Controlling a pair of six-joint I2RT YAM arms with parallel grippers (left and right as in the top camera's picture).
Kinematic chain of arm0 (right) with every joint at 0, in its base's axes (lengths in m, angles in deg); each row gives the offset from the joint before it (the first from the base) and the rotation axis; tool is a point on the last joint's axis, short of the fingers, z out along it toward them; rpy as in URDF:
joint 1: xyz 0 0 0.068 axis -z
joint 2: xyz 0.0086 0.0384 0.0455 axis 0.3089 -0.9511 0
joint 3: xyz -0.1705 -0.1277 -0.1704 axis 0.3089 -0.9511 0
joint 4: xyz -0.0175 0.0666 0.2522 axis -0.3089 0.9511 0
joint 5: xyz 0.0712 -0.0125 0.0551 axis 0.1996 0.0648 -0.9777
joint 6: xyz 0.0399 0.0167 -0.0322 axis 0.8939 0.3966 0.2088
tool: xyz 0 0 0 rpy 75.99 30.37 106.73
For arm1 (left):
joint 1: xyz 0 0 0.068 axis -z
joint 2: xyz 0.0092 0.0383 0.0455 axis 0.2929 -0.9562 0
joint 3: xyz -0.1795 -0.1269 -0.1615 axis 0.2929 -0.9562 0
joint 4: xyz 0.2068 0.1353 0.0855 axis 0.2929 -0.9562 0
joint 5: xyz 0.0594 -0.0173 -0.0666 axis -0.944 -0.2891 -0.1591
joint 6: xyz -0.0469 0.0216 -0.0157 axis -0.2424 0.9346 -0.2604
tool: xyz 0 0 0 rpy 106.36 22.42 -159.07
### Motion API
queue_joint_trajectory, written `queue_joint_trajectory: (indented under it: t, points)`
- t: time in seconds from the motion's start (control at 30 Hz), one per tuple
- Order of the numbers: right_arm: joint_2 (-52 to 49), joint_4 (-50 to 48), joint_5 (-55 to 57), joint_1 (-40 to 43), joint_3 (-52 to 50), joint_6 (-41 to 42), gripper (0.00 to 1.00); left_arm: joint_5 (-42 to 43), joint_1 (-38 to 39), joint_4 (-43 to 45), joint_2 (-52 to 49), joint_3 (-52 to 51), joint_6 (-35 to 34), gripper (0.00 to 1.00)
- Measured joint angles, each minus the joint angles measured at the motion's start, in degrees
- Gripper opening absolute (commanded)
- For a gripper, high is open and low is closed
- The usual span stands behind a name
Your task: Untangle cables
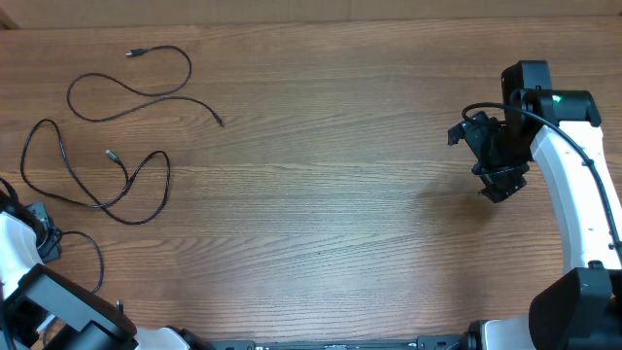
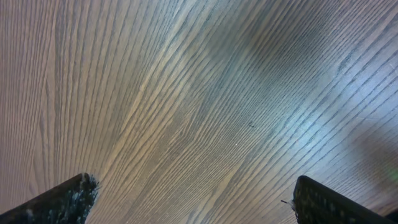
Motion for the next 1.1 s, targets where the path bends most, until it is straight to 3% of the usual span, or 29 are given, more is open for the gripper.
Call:
queue_joint_trajectory:
  t: [0.13,0.33,0.53,0.87,0.97,1.1]
  points:
    - [0.0,0.0,0.0,0.0,0.0,0.0,1.0,1.2,0.0,0.4,-0.1,0.0,-0.1,0.56]
    - [0.0,0.0,0.0,0.0,0.0,0.0,1.0,2.5,0.0,0.6,0.0,0.0,1.7,0.71]
    - [0.0,0.0,0.0,0.0,0.0,0.0,1.0,3.0,0.0,1.2,2.9,0.0,6.4,0.99]
    - [0.0,0.0,0.0,0.0,0.0,0.0,1.0,2.4,0.0,-5.9,16.7,0.5,16.2,0.99]
    - [0.0,0.0,0.0,0.0,0.0,0.0,1.0,-0.5,0.0,-12.1,16.2,0.3,14.2,1.0]
    - [0.0,0.0,0.0,0.0,0.0,0.0,1.0,-4.8,0.0,-16.9,15.3,-2.8,5.0,1.0]
